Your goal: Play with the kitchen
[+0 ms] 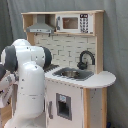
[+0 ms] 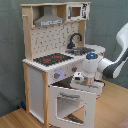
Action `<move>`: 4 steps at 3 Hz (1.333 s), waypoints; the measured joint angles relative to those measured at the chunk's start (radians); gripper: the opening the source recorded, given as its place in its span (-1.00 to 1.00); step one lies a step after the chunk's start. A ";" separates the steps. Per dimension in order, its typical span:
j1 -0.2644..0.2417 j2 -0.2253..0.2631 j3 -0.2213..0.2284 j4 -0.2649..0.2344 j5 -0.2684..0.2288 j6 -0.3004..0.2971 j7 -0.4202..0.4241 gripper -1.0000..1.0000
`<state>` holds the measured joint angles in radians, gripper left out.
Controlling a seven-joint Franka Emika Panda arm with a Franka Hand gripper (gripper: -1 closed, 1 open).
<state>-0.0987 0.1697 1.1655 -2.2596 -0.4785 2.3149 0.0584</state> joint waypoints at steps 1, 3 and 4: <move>0.000 -0.063 0.001 0.015 0.002 -0.042 0.017 -1.00; 0.000 -0.084 0.002 0.022 0.002 -0.060 0.023 1.00; 0.000 -0.172 0.003 0.039 0.002 -0.129 0.041 1.00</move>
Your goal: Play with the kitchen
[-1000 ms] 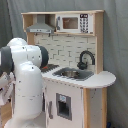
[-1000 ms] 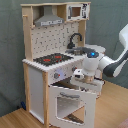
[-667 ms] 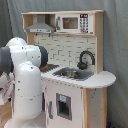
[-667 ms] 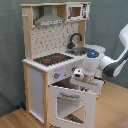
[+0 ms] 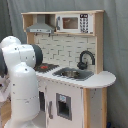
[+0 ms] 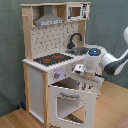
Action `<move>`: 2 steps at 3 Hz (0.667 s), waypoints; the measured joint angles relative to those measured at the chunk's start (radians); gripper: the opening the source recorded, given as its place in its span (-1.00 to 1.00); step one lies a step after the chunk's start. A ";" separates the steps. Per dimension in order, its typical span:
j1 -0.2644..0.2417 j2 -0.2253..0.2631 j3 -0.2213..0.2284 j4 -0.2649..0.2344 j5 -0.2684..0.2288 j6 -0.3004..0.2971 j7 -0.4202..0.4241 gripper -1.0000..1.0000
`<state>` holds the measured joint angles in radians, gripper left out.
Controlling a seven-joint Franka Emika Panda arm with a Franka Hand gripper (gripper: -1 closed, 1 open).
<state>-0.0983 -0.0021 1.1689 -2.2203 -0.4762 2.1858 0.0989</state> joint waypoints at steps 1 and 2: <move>0.000 -0.077 0.003 0.010 0.000 -0.065 0.002 1.00; 0.001 -0.168 0.007 0.018 -0.004 -0.142 -0.001 1.00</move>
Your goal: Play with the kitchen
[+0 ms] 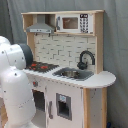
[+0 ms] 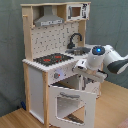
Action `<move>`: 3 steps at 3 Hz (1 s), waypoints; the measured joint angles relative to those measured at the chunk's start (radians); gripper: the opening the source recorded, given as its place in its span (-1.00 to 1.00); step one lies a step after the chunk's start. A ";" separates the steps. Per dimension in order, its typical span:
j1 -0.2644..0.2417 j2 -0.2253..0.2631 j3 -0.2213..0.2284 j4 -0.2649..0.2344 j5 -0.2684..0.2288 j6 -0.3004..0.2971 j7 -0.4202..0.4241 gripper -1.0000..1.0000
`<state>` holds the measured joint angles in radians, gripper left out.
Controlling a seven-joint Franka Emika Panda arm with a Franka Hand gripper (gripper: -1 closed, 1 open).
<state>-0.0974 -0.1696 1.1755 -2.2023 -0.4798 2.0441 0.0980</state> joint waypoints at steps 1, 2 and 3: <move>0.000 -0.077 0.009 0.012 -0.007 -0.073 -0.004 1.00; 0.000 -0.156 0.020 0.030 -0.025 -0.151 -0.015 1.00; 0.000 -0.231 0.033 0.050 -0.063 -0.228 -0.030 1.00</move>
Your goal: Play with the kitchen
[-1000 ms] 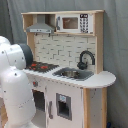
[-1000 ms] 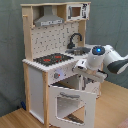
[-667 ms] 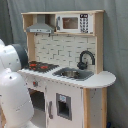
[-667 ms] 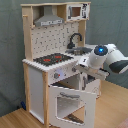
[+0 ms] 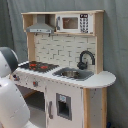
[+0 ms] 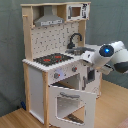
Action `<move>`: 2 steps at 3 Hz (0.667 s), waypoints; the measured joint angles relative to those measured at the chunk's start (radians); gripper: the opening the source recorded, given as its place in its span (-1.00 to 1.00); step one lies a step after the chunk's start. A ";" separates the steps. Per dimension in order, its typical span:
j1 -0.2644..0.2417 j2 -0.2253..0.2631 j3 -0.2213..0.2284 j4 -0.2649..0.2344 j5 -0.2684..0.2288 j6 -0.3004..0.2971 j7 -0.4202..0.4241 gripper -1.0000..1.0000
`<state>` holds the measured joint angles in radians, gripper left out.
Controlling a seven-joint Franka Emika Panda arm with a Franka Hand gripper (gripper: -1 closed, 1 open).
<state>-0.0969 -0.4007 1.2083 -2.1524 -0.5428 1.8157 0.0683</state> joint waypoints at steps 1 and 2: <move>0.000 -0.064 0.021 0.018 -0.057 -0.066 -0.015 1.00; -0.001 -0.113 0.053 0.028 -0.134 -0.116 -0.026 1.00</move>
<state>-0.0976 -0.5141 1.2609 -2.1244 -0.6766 1.7001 0.0425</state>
